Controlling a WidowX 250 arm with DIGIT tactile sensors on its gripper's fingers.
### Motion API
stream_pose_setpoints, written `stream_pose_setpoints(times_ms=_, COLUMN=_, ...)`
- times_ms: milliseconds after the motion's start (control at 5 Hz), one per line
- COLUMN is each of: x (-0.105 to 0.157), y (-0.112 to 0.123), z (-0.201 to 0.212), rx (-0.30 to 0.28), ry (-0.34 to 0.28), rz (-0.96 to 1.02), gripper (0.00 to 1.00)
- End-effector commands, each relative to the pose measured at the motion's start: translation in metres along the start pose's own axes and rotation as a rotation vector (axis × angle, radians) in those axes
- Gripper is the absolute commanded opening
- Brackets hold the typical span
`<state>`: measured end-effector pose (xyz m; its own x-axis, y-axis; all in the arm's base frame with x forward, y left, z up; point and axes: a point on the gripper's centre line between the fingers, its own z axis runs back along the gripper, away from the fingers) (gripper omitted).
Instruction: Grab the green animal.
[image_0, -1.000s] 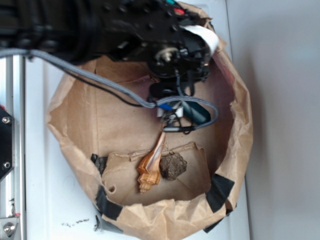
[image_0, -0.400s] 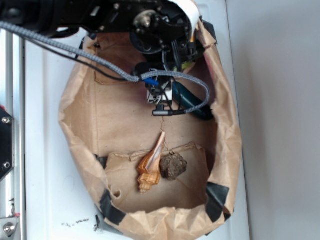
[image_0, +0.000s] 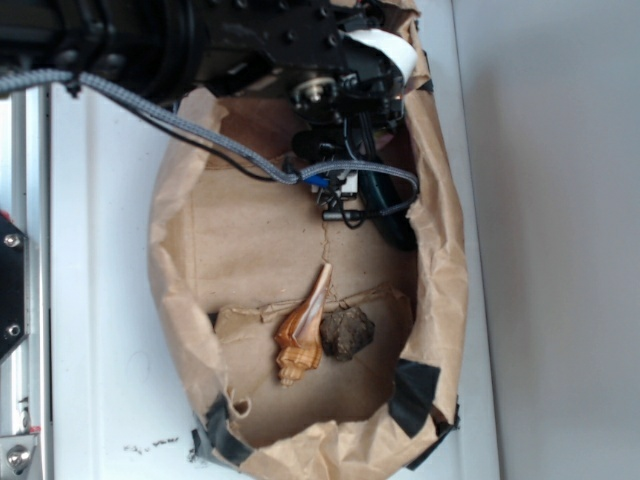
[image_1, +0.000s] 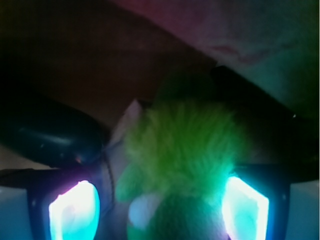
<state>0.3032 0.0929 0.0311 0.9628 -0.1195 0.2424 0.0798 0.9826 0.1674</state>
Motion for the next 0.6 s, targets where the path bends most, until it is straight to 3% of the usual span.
stream_pose_setpoints(times_ms=0, x=0.0132, y=-0.0069, z=-0.0003, rx=0.079, ry=-0.078, rz=-0.033, gripper=0.54)
stream_pose_setpoints(times_ms=200, x=0.0122, y=-0.0067, z=0.0027, rx=0.081, ry=-0.091, rz=-0.022, gripper=0.00)
stream_pose_setpoints(times_ms=400, x=0.0114, y=-0.0064, z=0.0088, rx=0.078, ry=-0.105, rz=-0.010, gripper=0.00)
